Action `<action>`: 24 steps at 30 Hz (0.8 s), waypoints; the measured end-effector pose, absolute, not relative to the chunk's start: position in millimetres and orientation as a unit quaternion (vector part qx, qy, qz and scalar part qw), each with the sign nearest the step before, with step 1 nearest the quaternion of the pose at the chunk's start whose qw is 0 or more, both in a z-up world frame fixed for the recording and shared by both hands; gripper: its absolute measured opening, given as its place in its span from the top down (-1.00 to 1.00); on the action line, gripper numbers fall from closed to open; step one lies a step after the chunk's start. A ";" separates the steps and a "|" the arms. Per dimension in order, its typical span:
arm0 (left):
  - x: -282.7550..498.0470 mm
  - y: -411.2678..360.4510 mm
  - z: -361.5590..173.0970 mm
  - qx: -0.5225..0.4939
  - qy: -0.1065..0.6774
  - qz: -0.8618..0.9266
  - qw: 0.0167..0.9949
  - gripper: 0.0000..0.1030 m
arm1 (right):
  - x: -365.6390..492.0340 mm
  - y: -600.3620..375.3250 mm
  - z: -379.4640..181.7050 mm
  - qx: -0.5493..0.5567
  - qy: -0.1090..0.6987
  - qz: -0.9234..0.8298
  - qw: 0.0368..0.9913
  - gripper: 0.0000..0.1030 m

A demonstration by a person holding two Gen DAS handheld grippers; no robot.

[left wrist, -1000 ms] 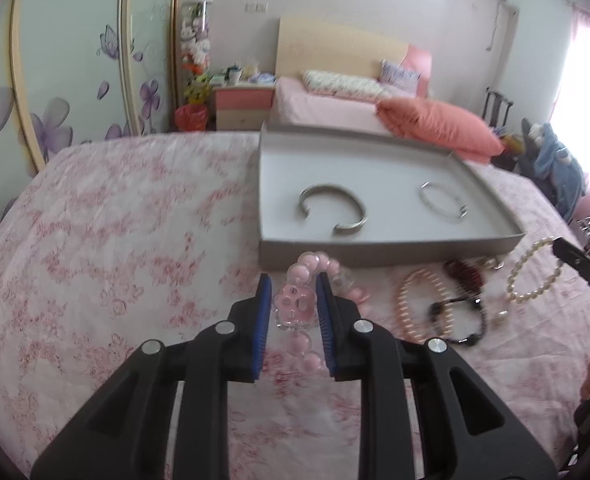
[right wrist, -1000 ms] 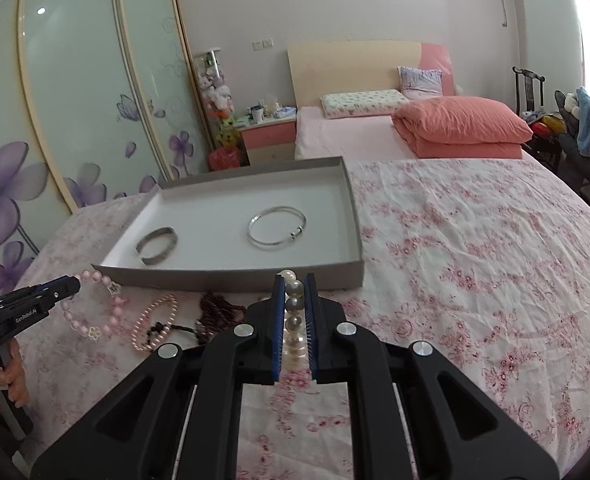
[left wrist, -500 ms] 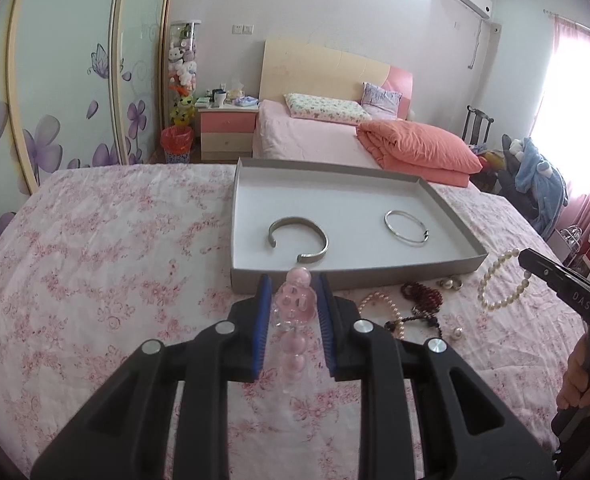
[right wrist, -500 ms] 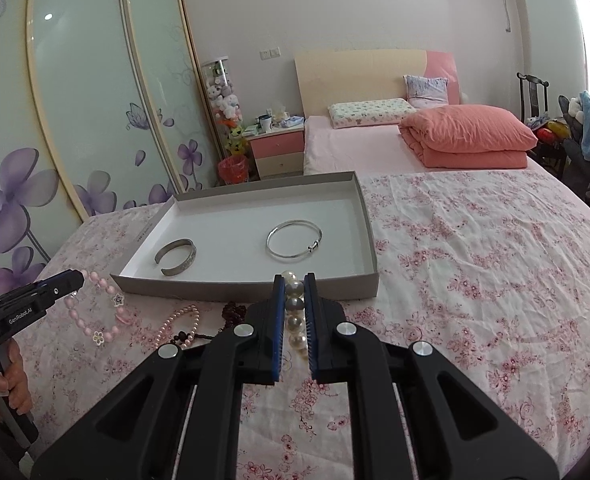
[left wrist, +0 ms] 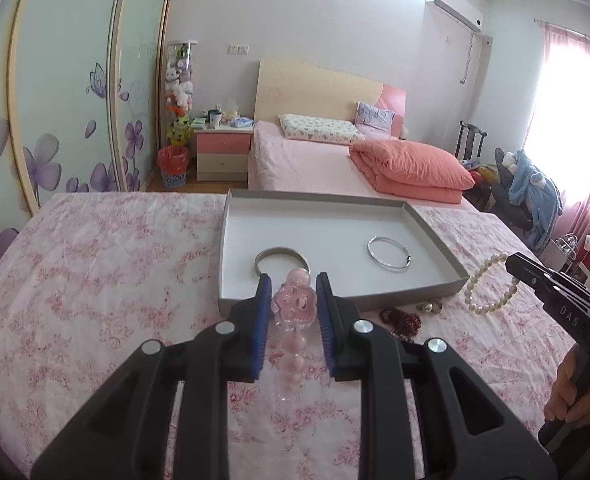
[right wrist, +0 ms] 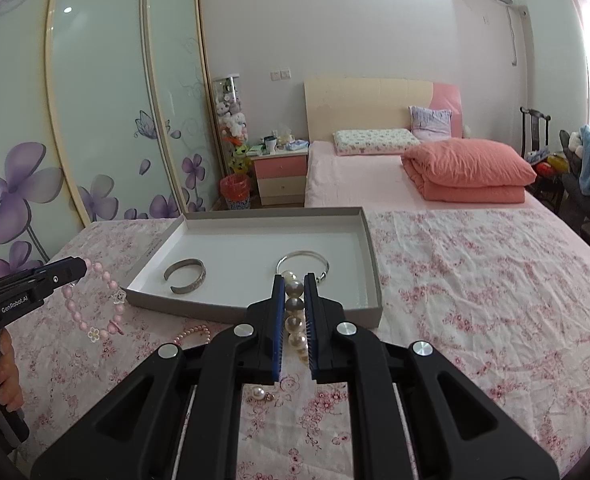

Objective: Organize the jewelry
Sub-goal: 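Lift both bracelets into the tray and open both tools to release them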

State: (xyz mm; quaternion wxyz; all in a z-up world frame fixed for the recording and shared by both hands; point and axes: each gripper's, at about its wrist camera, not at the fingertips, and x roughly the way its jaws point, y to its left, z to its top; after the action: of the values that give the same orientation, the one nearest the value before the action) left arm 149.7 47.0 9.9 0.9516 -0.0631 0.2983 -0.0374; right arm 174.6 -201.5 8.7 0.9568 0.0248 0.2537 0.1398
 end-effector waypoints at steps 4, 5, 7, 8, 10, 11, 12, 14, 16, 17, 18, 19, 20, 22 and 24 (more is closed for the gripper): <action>149.2 43.6 16.8 -0.064 0.289 -0.040 0.954 0.55 | 172.3 -198.7 15.3 0.023 0.238 0.141 0.961 0.80; 148.9 42.9 18.6 -0.064 0.286 -0.040 0.955 0.55 | 171.7 -198.1 17.3 0.023 0.233 0.142 0.962 0.80; 148.4 40.8 22.5 -0.062 0.278 -0.039 0.958 0.55 | 170.9 -196.5 20.7 0.021 0.224 0.143 0.964 0.80; 148.1 39.5 24.1 -0.060 0.274 -0.038 0.959 0.55 | 170.5 -196.0 21.6 0.020 0.221 0.143 0.965 0.80; 147.2 36.9 27.8 -0.057 0.265 -0.034 0.962 0.55 | 169.8 -193.8 24.8 0.017 0.211 0.143 0.967 0.79; 146.8 35.6 29.5 -0.056 0.261 -0.033 0.963 0.55 | 169.6 -192.5 26.6 0.016 0.206 0.143 0.968 0.79; 147.0 34.6 30.9 -0.056 0.259 -0.033 0.964 0.55 | 169.5 -191.6 27.5 0.015 0.203 0.143 0.969 0.79; 148.0 32.7 33.1 -0.057 0.254 -0.032 0.965 0.55 | 169.5 -188.9 30.3 0.013 0.195 0.145 0.970 0.79; 149.8 31.4 34.3 -0.057 0.252 -0.032 0.966 0.55 | 170.0 -186.6 32.1 0.012 0.191 0.146 0.971 0.79; 151.0 30.6 34.7 -0.057 0.252 -0.031 0.966 0.55 | 170.5 -185.8 32.6 0.012 0.189 0.147 0.971 0.79; 152.4 30.0 34.9 -0.058 0.252 -0.031 0.966 0.55 | 170.6 -185.0 33.2 0.012 0.187 0.148 0.971 0.79; 153.5 30.0 34.9 -0.058 0.252 -0.031 0.965 0.55 | 171.9 -183.8 34.3 0.011 0.185 0.149 0.971 0.80; 155.9 30.2 34.4 -0.058 0.253 -0.031 0.965 0.55 | 172.4 -182.7 34.9 0.011 0.183 0.150 0.971 0.79; 159.2 29.5 34.1 -0.059 0.252 -0.031 0.965 0.55 | 174.9 -181.0 35.8 0.011 0.181 0.151 0.972 0.79; 164.4 28.1 34.1 -0.059 0.253 -0.030 0.965 0.55 | 178.1 -179.5 37.1 0.011 0.178 0.150 0.973 0.79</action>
State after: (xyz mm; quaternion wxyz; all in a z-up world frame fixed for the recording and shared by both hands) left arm 164.4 28.1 34.1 0.9652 -0.0594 0.2528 -0.0302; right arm 178.1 -179.5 37.1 0.9725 0.0111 0.1775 0.1502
